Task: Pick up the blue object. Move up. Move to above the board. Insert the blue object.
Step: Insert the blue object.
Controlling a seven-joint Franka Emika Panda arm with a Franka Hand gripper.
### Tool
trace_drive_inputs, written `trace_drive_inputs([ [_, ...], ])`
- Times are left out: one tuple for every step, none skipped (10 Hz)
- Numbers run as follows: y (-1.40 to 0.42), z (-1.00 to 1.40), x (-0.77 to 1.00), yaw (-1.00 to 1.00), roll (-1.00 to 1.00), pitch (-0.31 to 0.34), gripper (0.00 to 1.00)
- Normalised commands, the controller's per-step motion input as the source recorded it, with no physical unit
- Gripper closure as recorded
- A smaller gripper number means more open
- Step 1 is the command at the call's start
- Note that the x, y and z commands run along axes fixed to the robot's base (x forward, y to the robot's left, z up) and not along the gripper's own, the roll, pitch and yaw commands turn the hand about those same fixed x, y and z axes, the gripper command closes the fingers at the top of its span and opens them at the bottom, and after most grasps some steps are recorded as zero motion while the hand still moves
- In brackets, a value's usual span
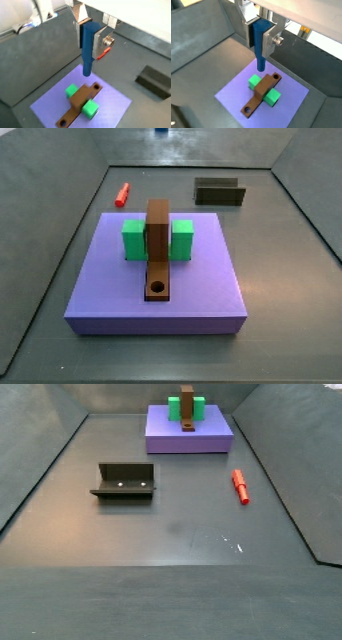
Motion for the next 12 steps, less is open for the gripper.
trace_drive_inputs([
  [-0.63, -0.8, -0.23, 0.17, 0.08, -0.207, 1.0],
  [-0.6, -0.75, -0.2, 0.22, 0.11, -0.223, 1.0],
  [-0.14, -0.78, 0.0, 0.0, -0.01, -0.241, 1.0],
  [-0.08, -0.78, 0.0, 0.0, 0.0, -0.229, 1.0],
  [-0.14, -0.78, 0.1, 0.0, 0.0, -0.223, 1.0],
  [-0.35, -0.6, 0.11, 0.01, 0.0, -0.126, 1.0],
  [-0.34, -0.46, 0.11, 0.08, 0.0, -0.057, 1.0],
  [-0.17, -0.45, 0.14, 0.05, 0.02, -0.061, 1.0],
  [-0.17, -0.34, 0.25, 0.0, 0.23, 0.0, 1.0],
  [-0.45, -0.41, 0.15, 0.0, 0.35, 0.0, 1.0],
  [-0.37, -0.42, 0.03, 0.0, 0.29, 0.0, 1.0],
  [-0.3, -0.37, 0.03, 0.0, 0.27, 0.0, 1.0],
])
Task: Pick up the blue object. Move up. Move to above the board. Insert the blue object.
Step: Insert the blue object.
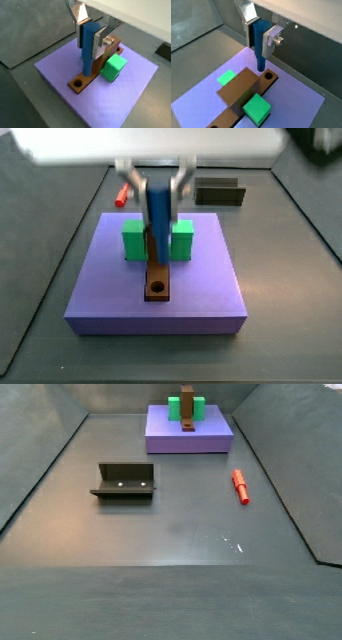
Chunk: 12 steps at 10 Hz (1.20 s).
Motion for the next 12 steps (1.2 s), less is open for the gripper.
trace_drive_inputs([
  [-0.28, -0.43, 0.0, 0.0, 0.25, 0.0, 1.0],
  [-0.13, -0.49, -0.1, 0.0, 0.04, 0.0, 1.0],
  [-0.06, -0.39, -0.07, 0.0, 0.03, 0.05, 1.0],
  [-0.03, -0.3, -0.01, 0.0, 0.02, 0.051, 1.0],
  [-0.03, -0.25, -0.01, 0.0, 0.0, 0.036, 1.0],
  [-0.07, -0.19, -0.03, 0.0, 0.0, 0.019, 1.0],
  [-0.19, -0.1, 0.0, 0.0, -0.01, 0.013, 1.0],
  [-0.23, -0.12, 0.08, 0.0, 0.0, 0.001, 1.0],
  [0.0, -0.12, 0.11, 0.0, 0.0, 0.0, 1.0],
  [0.0, -0.1, 0.06, 0.0, 0.0, 0.0, 1.0],
  [0.0, -0.15, 0.0, 0.0, 0.0, 0.0, 1.0],
  [0.02, -0.23, 0.0, 0.0, 0.0, -0.013, 1.0],
])
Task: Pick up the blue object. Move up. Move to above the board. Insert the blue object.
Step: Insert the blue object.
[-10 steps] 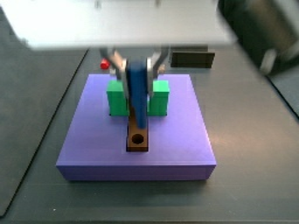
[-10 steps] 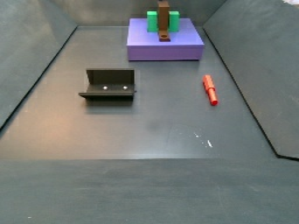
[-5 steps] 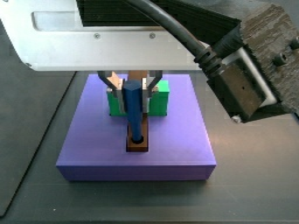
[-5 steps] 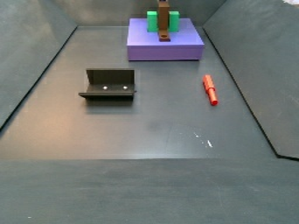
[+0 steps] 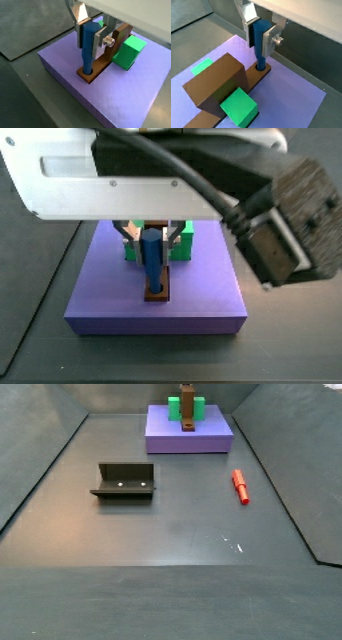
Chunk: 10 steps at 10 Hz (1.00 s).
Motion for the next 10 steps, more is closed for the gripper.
trace_drive_inputs([
  [0.06, -0.2, 0.0, 0.04, -0.05, -0.034, 1.0],
  [0.01, -0.26, 0.0, 0.07, -0.05, -0.047, 1.0],
  [0.0, -0.32, 0.0, 0.08, -0.05, -0.049, 1.0],
  [-0.05, -0.55, 0.07, 0.13, -0.11, -0.12, 1.0],
  [-0.03, -0.55, 0.29, 0.11, -0.13, -0.111, 1.0],
  [0.0, -0.49, 0.14, 0.1, -0.04, -0.049, 1.0],
  [0.07, -0.46, 0.07, 0.08, 0.0, -0.006, 1.0],
  [0.16, -0.17, 0.25, 0.0, 0.12, 0.023, 1.0],
  [0.14, 0.0, 0.22, 0.0, 0.29, 0.156, 1.0],
  [0.0, -0.05, 0.0, 0.0, 0.5, 0.171, 1.0],
])
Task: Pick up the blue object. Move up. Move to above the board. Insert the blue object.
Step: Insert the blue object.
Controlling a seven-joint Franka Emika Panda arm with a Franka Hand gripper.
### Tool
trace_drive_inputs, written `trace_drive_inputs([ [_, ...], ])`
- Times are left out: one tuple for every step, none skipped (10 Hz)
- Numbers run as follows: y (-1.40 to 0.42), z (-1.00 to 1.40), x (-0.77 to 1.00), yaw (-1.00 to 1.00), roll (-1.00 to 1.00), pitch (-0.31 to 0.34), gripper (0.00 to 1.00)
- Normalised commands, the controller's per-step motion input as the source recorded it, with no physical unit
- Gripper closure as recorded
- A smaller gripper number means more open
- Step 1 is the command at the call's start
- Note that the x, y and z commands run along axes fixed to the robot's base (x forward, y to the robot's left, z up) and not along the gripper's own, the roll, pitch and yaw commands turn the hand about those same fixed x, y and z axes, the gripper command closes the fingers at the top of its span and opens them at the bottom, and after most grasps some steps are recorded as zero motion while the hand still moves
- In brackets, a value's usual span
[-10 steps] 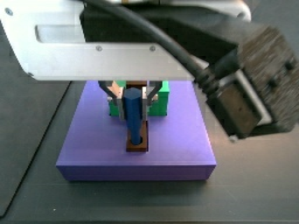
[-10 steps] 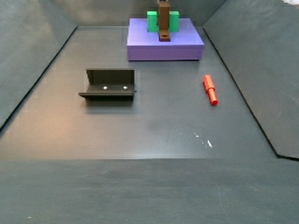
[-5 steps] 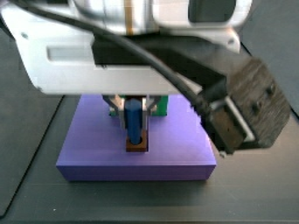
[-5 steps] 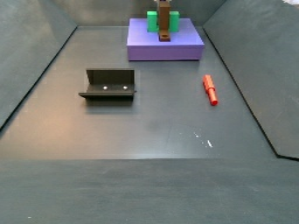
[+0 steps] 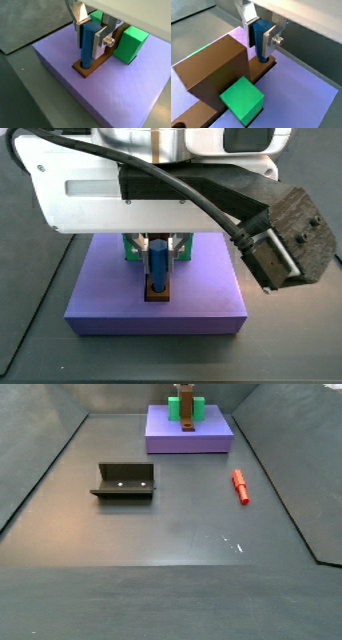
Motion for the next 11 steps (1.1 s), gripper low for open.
trace_drive_inputs([
  [-0.25, 0.0, 0.0, 0.05, 0.5, 0.139, 1.0],
  [-0.4, -0.04, 0.03, 0.09, 0.5, 0.101, 1.0],
  [-0.37, -0.1, 0.14, 0.09, 0.5, 0.103, 1.0],
  [-0.21, -0.01, 0.17, 0.04, 0.5, 0.161, 1.0],
  [-0.22, -0.11, 0.19, 0.04, 0.5, 0.126, 1.0],
  [0.0, -0.59, 0.32, 0.0, 0.28, 0.011, 1.0],
  [0.17, -0.53, 0.31, 0.0, 0.06, 0.007, 1.0],
  [0.25, -0.27, 0.11, 0.01, 0.0, 0.034, 1.0],
  [0.1, 0.0, 0.0, 0.02, 0.0, 0.01, 1.0],
  [0.18, 0.0, 0.0, 0.0, 0.0, 0.0, 1.0],
  [0.0, 0.0, 0.0, 0.0, 0.0, 0.0, 1.0],
])
